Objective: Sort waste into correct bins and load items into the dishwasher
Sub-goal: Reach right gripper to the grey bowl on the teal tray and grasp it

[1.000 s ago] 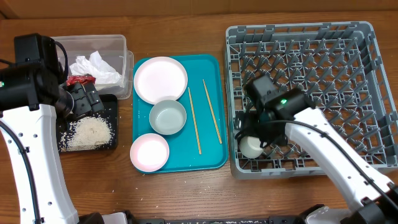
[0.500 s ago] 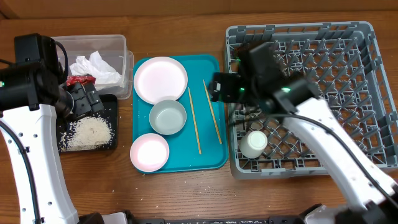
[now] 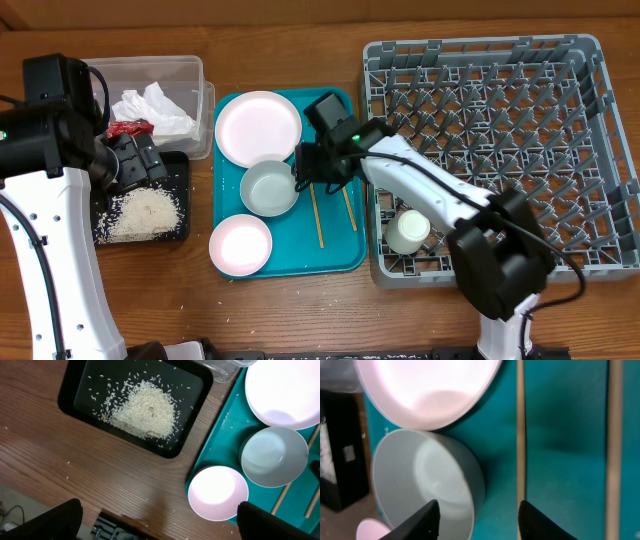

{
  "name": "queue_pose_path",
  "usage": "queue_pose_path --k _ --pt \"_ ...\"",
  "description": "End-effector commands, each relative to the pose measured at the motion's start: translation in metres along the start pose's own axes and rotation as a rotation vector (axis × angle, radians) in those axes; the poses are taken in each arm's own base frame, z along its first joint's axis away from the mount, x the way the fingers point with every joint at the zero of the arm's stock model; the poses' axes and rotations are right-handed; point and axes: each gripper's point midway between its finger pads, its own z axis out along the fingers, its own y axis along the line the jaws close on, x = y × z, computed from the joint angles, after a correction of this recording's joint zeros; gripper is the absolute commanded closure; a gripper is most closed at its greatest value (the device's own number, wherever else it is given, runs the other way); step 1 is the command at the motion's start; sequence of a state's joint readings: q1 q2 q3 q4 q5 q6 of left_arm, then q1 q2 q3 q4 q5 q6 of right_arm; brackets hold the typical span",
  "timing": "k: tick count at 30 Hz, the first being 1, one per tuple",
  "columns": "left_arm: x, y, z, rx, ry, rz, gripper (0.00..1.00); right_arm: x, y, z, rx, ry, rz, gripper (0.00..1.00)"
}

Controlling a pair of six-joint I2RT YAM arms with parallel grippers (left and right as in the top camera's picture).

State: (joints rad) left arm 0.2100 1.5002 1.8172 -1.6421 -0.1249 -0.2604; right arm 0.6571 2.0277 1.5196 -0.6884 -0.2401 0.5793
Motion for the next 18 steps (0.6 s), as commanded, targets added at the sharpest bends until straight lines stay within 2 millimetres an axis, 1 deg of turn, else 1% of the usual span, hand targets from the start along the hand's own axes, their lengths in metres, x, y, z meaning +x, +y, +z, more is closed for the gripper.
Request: queue_pose_path --k 1,2,8,12,13,16,18 --pt "0.0 0.002 0.003 -0.015 0.008 -0.007 0.0 0.011 0.009 0.019 -0.032 0.052 0.015 0.55" --pt "0.0 0.002 0.003 -0.015 0.008 -0.007 0.0 0.012 0.009 0.022 -0.032 0.058 0.018 0.57" --pt "0.0 0.002 0.003 -0.015 0.008 -0.007 0.0 0.012 0.007 0.025 -0.015 0.051 0.026 0.82" --pt "0.0 0.002 0.003 -0.015 0.008 -0.007 0.0 0.011 0.006 0.025 -0.008 0.045 0.029 0.92" --pt "0.0 0.002 0.003 -0.015 0.008 -0.007 0.0 0.011 0.006 0.025 -0.007 0.045 0.029 0.96" --pt "0.0 0.002 0.003 -0.015 0.008 -0.007 0.0 0.009 0.003 0.025 0.01 0.03 0.028 0.96" --pt "0.0 0.002 0.003 -0.015 0.008 -0.007 0.0 0.004 0.006 0.019 0.007 0.02 0.027 0.96"
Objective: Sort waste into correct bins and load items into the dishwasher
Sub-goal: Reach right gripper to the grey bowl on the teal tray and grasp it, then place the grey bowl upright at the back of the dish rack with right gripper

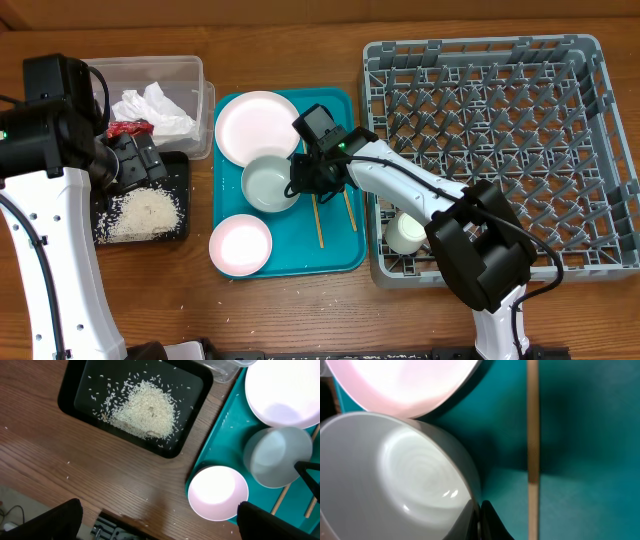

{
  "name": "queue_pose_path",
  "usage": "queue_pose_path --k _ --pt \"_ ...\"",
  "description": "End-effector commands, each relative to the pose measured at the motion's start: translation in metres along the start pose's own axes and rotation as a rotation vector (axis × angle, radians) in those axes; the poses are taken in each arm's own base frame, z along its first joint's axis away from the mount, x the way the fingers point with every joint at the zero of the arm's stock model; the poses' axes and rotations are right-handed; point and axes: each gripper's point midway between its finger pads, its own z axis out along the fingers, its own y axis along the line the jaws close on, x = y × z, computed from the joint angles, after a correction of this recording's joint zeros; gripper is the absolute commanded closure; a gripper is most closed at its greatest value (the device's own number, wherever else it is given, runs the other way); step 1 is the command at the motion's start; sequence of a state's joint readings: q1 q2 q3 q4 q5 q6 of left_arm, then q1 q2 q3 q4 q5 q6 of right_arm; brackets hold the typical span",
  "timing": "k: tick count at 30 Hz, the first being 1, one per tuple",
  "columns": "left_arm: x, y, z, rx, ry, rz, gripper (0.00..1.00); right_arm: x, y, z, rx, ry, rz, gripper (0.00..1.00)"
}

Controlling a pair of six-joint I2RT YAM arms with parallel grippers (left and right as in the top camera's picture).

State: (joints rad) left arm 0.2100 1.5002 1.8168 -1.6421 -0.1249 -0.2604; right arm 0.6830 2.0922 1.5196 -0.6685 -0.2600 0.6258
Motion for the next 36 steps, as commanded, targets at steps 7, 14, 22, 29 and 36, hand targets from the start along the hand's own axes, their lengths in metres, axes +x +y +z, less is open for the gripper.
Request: queue_pose_path --k 7,14,22,29,36 --pt "0.0 0.002 0.003 -0.015 0.008 -0.007 0.0 -0.056 0.015 -0.101 0.14 -0.291 -0.061 0.96" --pt "0.0 0.002 0.003 -0.015 0.008 -0.007 0.0 -0.114 -0.042 -0.274 0.684 -0.917 0.039 0.96" --pt "0.0 0.002 0.003 -0.015 0.008 -0.007 0.0 -0.139 -0.108 -0.326 1.202 -1.025 0.017 0.96" --pt "0.0 0.002 0.003 -0.015 0.008 -0.007 0.0 -0.182 -0.169 -0.318 1.459 -0.908 -0.024 0.96" --pt "0.0 0.002 0.003 -0.015 0.008 -0.007 0.0 -0.215 -0.167 -0.282 1.42 -0.86 -0.165 0.96"
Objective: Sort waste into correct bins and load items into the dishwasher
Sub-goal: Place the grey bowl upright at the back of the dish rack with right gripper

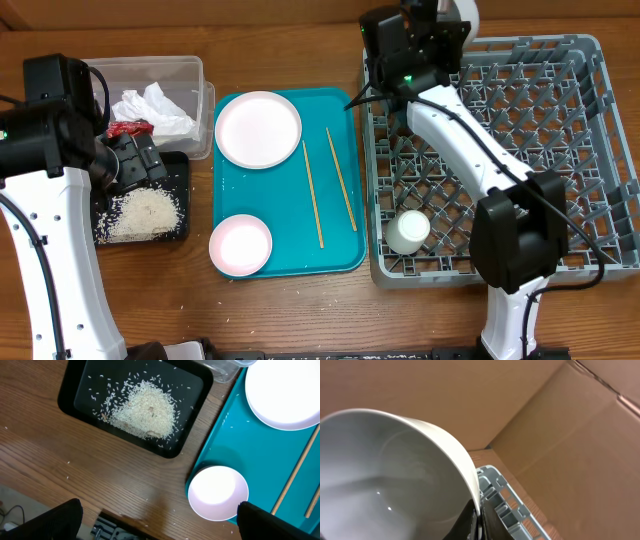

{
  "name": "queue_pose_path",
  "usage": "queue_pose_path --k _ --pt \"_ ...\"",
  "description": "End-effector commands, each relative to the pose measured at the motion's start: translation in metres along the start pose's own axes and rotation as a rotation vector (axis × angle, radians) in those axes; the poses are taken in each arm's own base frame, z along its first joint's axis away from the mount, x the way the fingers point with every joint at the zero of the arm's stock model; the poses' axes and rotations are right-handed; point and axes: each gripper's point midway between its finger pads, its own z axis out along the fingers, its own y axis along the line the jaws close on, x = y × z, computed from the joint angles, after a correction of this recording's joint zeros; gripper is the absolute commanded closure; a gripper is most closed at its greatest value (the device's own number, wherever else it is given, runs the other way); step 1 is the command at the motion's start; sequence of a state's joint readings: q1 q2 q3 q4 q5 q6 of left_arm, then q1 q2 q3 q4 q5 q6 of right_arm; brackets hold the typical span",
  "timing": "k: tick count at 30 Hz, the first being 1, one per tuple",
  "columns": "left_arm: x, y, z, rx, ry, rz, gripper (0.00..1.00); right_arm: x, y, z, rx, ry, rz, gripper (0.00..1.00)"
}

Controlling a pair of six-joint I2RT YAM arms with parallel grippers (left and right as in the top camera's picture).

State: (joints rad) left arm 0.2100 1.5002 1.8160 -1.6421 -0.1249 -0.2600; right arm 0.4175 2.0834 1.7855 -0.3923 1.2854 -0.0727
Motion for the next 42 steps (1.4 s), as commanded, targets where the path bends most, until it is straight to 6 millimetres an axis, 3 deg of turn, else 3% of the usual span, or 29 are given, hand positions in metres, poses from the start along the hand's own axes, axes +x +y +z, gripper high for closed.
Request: queue_pose_path --k 1,17,25,27,28,30,32,38,39,42 --pt "0.0 0.002 0.003 -0.015 0.007 -0.008 0.0 0.0 0.025 -0.002 -0.048 -0.023 -0.155 0.96" --pt "0.0 0.002 0.003 -0.015 0.007 -0.008 0.0 0.046 0.082 0.006 -0.102 0.004 -0.324 0.96" --pt "0.0 0.001 0.003 -0.015 0.007 -0.007 0.0 0.045 0.095 -0.021 -0.137 -0.024 -0.352 0.93" --pt "0.0 0.002 0.003 -0.015 0.007 -0.008 0.0 0.046 0.098 -0.027 -0.146 -0.029 -0.366 0.77" --pt "0.0 0.002 0.003 -0.015 0.007 -0.008 0.0 0.047 0.1 -0.032 -0.153 -0.032 -0.379 0.51" --pt "0.0 0.002 0.003 -0.015 0.008 -0.008 0.0 0.046 0.103 -0.038 -0.16 -0.041 -0.369 0.16" --pt "0.0 0.002 0.003 -0.015 0.007 -0.008 0.0 0.041 0.103 -0.046 -0.161 -0.056 -0.357 0.0" --pt "0.0 0.002 0.003 -0.015 0.007 -0.008 0.0 0.016 0.095 -0.073 -0.221 -0.098 -0.279 0.0" --pt "0.0 0.001 0.003 -0.015 0.007 -0.007 0.0 0.006 0.095 -0.091 -0.295 -0.12 -0.257 0.0" --pt "0.0 0.001 0.003 -0.015 0.007 -0.007 0.0 0.0 0.101 -0.119 -0.43 -0.125 -0.195 0.0"
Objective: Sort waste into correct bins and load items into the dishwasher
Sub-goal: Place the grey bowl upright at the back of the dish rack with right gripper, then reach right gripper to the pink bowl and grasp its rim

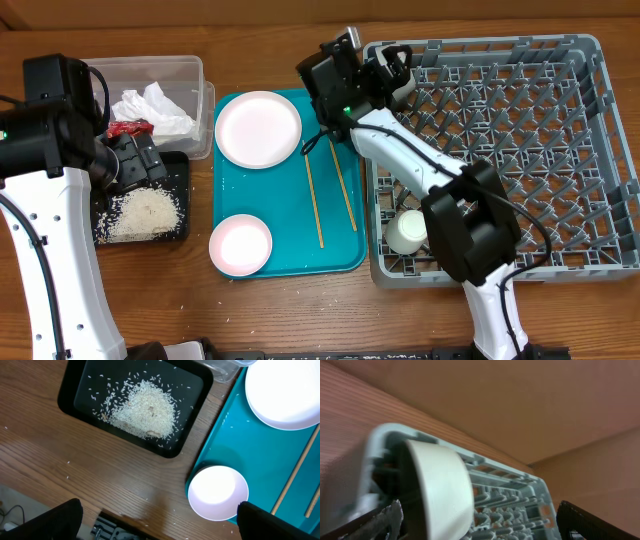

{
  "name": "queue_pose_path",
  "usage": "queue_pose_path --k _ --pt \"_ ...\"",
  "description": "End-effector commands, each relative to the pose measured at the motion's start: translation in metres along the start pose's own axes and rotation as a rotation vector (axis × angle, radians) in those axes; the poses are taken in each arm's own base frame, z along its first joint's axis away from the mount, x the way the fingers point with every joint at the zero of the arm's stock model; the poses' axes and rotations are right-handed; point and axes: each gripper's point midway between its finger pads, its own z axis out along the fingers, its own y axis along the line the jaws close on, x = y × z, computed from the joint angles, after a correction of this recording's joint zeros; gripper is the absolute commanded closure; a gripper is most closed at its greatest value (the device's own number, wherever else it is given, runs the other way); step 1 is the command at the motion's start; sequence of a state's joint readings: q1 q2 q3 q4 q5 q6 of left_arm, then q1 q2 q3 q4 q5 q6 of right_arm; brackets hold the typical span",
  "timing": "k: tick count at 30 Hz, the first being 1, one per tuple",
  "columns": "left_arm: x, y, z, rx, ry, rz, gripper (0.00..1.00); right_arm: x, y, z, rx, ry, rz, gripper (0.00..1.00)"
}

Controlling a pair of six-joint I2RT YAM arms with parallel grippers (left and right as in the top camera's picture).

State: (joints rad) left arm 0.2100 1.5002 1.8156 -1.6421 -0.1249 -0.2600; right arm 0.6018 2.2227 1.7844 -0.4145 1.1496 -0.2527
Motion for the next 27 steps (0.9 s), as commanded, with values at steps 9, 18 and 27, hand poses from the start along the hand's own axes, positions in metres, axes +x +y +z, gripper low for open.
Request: queue_pose_path --k 9,18,27 --pt "0.0 0.002 0.003 -0.015 0.007 -0.008 0.0 -0.017 0.085 -0.145 -0.998 0.085 0.292 0.0" --pt "0.0 0.002 0.003 -0.015 0.007 -0.008 0.0 0.038 0.115 -0.254 -1.545 0.499 0.247 0.06" --pt "0.0 0.002 0.003 -0.015 0.007 -0.008 0.0 0.095 0.162 -0.293 -1.424 0.493 0.032 0.16"
